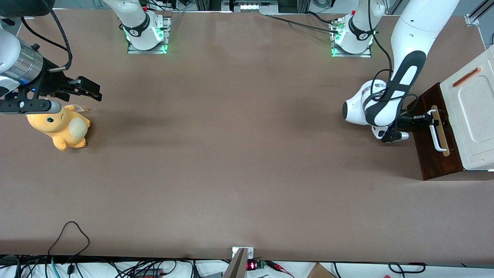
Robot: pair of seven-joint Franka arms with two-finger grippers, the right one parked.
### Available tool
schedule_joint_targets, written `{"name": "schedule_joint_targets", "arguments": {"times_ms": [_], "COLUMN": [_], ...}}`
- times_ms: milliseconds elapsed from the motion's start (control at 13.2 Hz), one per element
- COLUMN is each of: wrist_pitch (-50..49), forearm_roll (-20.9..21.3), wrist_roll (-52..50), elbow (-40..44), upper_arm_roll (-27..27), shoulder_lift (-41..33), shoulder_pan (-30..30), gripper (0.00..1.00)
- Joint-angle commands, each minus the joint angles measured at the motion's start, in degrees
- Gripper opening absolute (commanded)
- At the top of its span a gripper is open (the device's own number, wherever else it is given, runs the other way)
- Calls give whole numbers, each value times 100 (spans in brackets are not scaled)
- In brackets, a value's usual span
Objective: Open lower drawer with left arm only
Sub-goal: 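Pull the gripped handle away from the cabinet to slide the drawer out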
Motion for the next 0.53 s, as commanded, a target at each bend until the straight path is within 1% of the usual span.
{"name": "schedule_joint_targets", "arguments": {"times_ms": [0, 151, 378, 454], "wrist_pitch": [-68, -68, -59, -51], "forearm_roll": [148, 148, 130, 121], "wrist_roll": [-96, -96, -105, -105], "elbow": [-74, -57, 4, 13], "upper_arm_roll": [23, 14, -56, -169], "shoulder_lift": [-55, -72, -116, -134], "shoulder_pan": [-29, -72, -248, -266], "gripper": [10, 0, 0, 0]}}
